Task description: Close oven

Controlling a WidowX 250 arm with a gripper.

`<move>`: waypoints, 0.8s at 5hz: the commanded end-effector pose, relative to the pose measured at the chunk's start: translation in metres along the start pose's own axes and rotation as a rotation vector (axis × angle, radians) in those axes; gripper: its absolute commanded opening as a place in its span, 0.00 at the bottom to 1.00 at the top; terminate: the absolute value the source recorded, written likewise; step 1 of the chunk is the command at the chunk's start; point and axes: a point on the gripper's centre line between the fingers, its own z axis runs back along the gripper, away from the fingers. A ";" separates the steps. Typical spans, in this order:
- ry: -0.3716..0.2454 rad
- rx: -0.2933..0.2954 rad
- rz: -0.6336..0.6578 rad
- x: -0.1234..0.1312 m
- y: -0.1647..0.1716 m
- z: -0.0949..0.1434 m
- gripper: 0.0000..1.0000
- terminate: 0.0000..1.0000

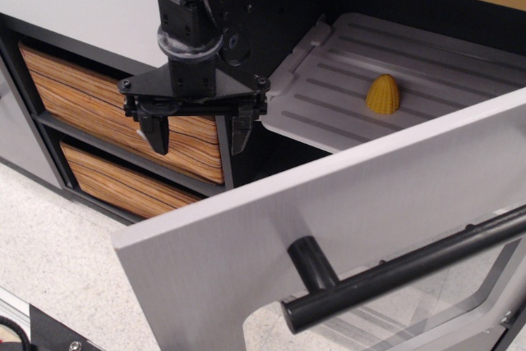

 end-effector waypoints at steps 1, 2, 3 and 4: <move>0.000 0.000 0.000 0.000 0.000 0.000 1.00 0.00; 0.040 0.014 0.041 -0.011 -0.011 0.013 1.00 0.00; 0.067 -0.017 0.075 -0.021 -0.023 0.039 1.00 0.00; 0.094 -0.057 0.107 -0.033 -0.036 0.076 1.00 0.00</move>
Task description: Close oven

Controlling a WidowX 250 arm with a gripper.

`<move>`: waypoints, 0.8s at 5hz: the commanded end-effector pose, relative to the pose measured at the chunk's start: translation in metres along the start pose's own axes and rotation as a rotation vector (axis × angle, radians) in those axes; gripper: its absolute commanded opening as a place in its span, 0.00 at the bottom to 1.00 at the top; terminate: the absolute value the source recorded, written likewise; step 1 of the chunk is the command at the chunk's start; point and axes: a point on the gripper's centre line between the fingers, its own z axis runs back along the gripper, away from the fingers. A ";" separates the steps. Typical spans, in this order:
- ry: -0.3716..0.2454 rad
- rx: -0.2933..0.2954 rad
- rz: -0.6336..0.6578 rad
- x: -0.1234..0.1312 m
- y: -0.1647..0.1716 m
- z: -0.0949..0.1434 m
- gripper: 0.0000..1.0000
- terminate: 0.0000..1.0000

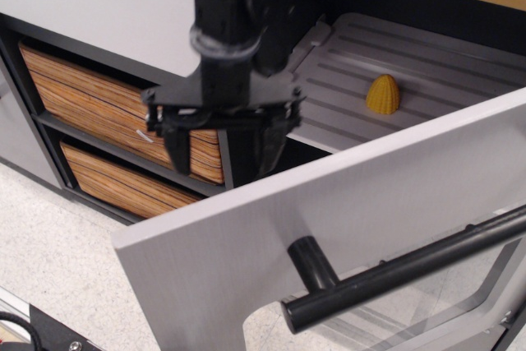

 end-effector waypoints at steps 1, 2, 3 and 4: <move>0.033 -0.088 0.090 -0.019 -0.026 0.080 1.00 0.00; 0.089 -0.121 0.122 -0.030 -0.034 0.105 1.00 0.00; 0.143 -0.129 0.112 -0.041 -0.041 0.125 1.00 0.00; 0.193 -0.139 0.080 -0.058 -0.051 0.135 1.00 0.00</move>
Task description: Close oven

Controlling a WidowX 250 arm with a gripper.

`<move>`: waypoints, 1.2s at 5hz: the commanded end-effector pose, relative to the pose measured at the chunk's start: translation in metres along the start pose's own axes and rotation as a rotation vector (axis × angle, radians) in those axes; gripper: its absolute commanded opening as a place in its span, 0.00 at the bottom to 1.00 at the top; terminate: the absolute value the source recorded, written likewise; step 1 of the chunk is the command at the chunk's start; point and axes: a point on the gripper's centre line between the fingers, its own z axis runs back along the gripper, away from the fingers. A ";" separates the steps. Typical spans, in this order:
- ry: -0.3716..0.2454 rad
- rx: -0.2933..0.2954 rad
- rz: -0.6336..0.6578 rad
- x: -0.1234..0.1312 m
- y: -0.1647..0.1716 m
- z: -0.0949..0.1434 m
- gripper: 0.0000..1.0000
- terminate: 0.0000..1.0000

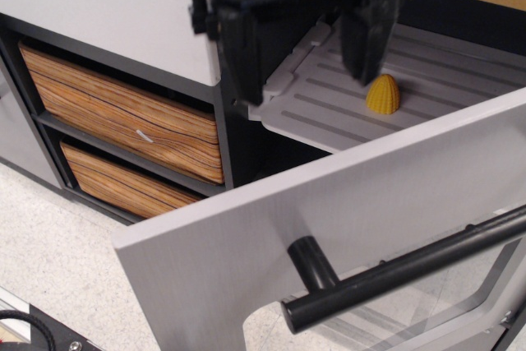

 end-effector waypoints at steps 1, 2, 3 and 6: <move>0.118 -0.030 -0.012 -0.027 -0.017 0.016 1.00 0.00; 0.196 -0.017 -0.012 -0.044 -0.024 0.013 1.00 0.00; 0.232 0.016 0.017 -0.053 -0.027 0.000 1.00 0.00; 0.161 0.015 0.083 -0.033 -0.019 -0.025 1.00 0.00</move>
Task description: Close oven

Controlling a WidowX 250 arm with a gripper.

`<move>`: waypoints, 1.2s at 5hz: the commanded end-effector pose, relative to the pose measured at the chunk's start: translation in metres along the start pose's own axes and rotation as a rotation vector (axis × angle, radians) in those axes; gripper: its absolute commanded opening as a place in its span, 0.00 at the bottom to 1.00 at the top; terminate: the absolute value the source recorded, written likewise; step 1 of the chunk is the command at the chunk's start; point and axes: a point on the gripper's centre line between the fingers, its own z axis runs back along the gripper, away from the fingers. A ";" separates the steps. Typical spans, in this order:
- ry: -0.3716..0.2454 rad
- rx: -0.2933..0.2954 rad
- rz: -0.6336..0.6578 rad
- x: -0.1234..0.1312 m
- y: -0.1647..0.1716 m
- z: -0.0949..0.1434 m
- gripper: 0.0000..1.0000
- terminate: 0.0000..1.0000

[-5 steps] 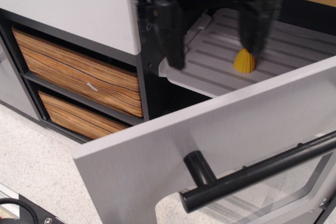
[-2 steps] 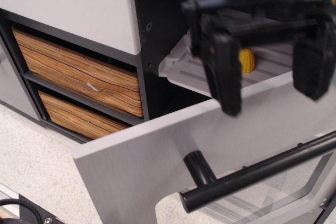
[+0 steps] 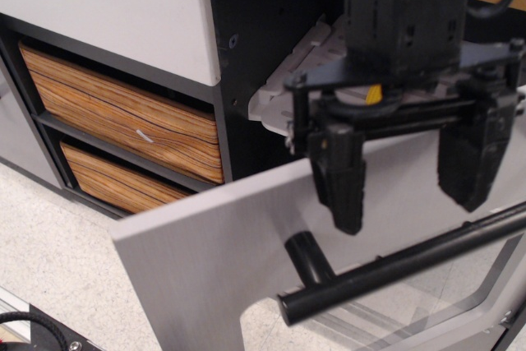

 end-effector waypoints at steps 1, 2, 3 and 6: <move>-0.067 -0.061 0.042 0.033 0.001 0.027 1.00 0.00; -0.102 -0.096 0.052 0.048 0.006 0.046 1.00 0.00; -0.109 -0.116 0.019 0.045 0.011 0.054 1.00 0.00; -0.197 -0.027 -0.272 0.013 0.005 -0.033 1.00 0.00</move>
